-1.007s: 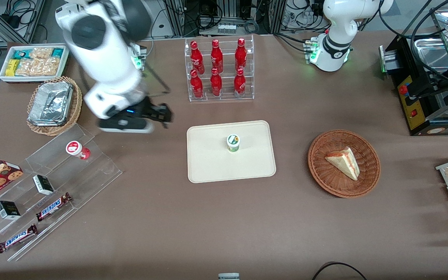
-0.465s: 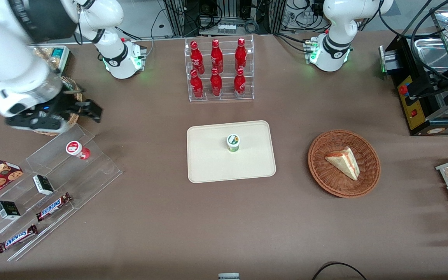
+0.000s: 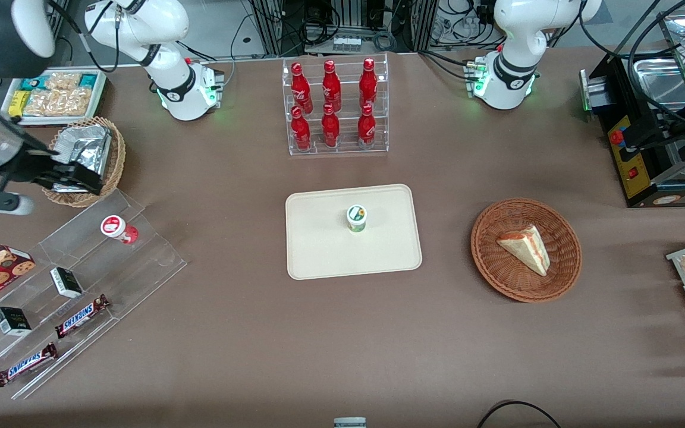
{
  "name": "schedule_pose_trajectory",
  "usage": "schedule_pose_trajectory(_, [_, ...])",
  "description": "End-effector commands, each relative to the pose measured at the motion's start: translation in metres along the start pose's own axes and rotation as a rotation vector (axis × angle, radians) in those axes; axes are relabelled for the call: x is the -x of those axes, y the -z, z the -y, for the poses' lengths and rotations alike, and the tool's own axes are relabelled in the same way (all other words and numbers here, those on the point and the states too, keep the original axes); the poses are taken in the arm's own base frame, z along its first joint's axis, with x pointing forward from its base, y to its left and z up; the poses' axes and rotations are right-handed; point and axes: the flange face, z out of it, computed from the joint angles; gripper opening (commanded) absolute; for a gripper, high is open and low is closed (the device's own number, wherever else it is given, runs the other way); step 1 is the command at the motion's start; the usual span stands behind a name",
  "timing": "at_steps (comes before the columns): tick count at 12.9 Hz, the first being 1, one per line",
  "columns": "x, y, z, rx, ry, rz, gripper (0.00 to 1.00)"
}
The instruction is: Place green gum on tray
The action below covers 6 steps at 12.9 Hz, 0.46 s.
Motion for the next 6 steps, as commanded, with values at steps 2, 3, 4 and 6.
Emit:
schedule_pose_trajectory(2, [-0.011,-0.005,-0.025,-0.061,0.050,0.032,1.00])
schedule_pose_trajectory(3, [-0.017,-0.006,-0.033,-0.063,0.073,0.031,1.00])
schedule_pose_trajectory(4, [-0.020,-0.003,-0.034,-0.063,0.078,0.026,1.00])
schedule_pose_trajectory(6, [-0.021,-0.003,-0.035,-0.062,0.078,0.029,1.00])
